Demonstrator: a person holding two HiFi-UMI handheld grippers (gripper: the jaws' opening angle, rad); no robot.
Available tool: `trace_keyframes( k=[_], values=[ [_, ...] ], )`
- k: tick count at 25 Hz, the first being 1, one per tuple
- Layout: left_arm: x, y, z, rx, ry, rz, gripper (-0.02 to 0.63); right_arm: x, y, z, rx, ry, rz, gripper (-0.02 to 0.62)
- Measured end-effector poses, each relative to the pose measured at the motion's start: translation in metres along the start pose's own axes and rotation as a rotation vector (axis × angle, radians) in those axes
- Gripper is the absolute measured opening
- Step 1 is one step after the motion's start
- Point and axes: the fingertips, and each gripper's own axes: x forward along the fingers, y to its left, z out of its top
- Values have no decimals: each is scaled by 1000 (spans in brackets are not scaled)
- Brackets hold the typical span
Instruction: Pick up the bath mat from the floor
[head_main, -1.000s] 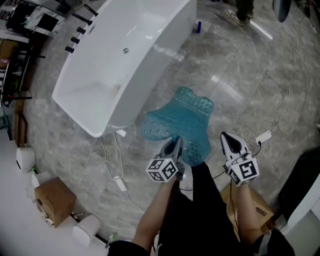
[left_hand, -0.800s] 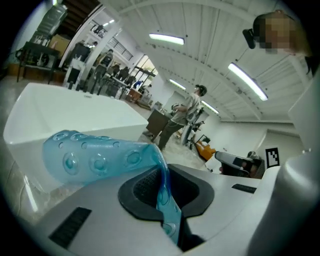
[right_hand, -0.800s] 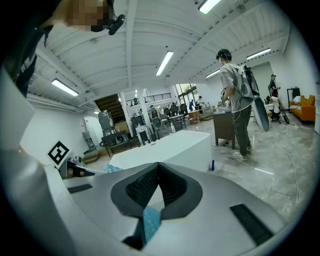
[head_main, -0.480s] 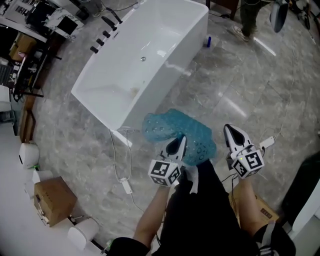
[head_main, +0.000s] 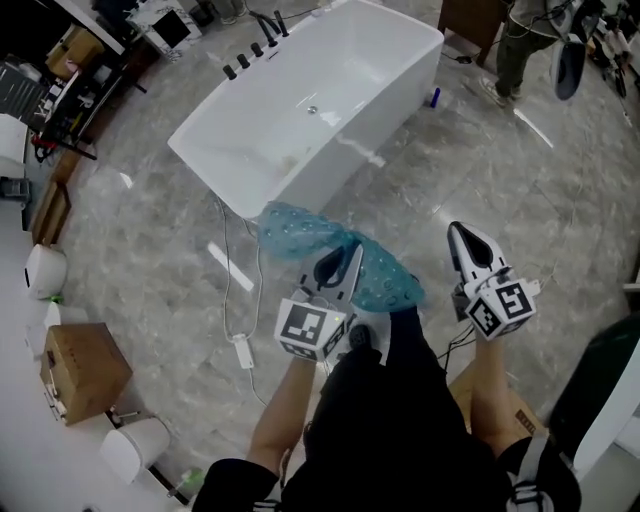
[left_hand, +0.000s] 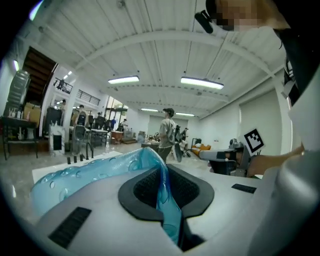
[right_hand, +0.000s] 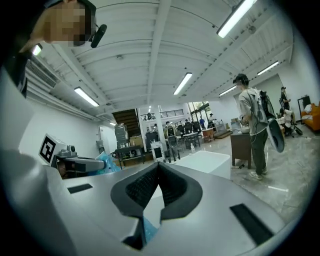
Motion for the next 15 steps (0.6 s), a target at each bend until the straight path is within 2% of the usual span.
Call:
trace_keyframes(
  k=[5,8,12,15],
  values=[
    [-70,5,29,94,-36,28,35,-21,59,43,-22,-53,19,12],
    [-107,1,47,129,-68,40,35,-34,95,60,-72,-75,47,12],
    [-144,-2,65,90,-112,68,37,-47,123,69,-128,-92,68,12],
    [-166,-4,72,56,-148,104,37,-58,129,73,-153,-110,49,12]
  ],
)
